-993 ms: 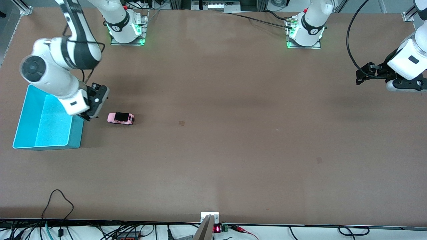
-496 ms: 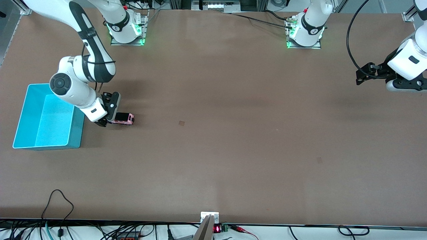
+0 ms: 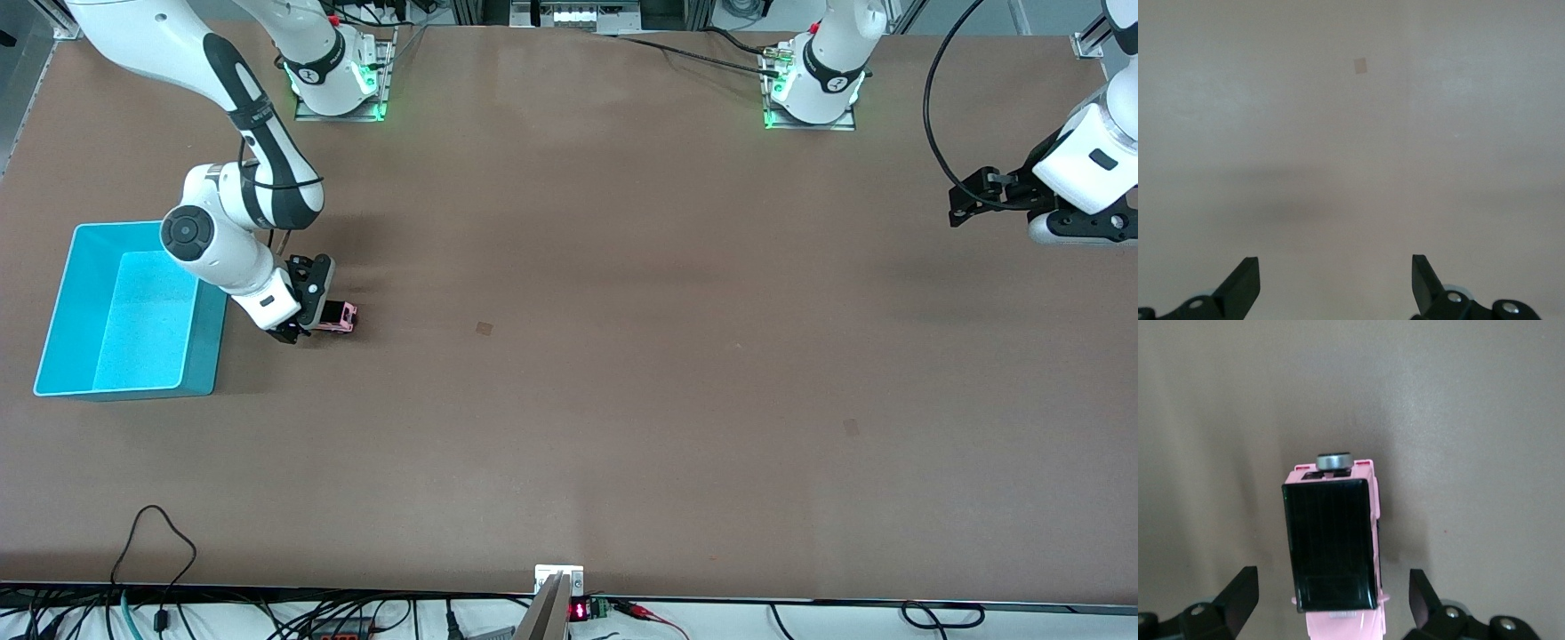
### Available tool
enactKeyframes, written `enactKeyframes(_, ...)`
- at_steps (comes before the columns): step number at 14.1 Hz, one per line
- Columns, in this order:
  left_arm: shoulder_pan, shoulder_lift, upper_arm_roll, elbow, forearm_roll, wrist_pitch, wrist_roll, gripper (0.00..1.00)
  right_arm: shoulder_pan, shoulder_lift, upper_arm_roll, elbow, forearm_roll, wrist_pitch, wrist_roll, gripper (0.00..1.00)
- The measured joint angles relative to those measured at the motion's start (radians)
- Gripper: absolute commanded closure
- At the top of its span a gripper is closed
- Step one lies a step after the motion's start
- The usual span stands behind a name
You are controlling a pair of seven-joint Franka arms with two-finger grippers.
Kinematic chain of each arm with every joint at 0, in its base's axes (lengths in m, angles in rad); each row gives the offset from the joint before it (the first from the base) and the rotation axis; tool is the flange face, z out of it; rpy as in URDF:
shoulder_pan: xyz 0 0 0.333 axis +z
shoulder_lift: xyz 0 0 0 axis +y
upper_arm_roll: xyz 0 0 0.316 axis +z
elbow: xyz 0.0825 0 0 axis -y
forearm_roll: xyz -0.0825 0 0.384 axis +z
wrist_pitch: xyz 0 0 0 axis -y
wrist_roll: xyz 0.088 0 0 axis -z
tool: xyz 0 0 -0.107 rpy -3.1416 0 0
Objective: Wind and store pink jeep toy
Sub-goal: 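Lift the pink jeep with the right gripper over the cyan bin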
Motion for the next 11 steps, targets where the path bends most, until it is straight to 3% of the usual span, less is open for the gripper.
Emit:
enactKeyframes(2,0.000,0.000,0.000,0.000,0.000,0.000,0.000,0.00,0.000,0.000,0.005,0.000,0.000,0.002,0.000,0.69)
enactKeyframes(4,0.000,0.000,0.000,0.000,0.000,0.000,0.000,0.00,0.000,0.000,0.006,0.000,0.000,0.004,0.000,0.95)
enactKeyframes(5,0.000,0.000,0.000,0.000,0.000,0.000,0.000,0.00,0.000,-0.003,0.006,0.001,0.000,0.005,0.000,1.00)
enactKeyframes(11,0.000,0.000,0.000,0.000,0.000,-0.002,0.000,0.00,0.000,-0.077,0.006,0.019,0.009,-0.074,0.104,1.00)
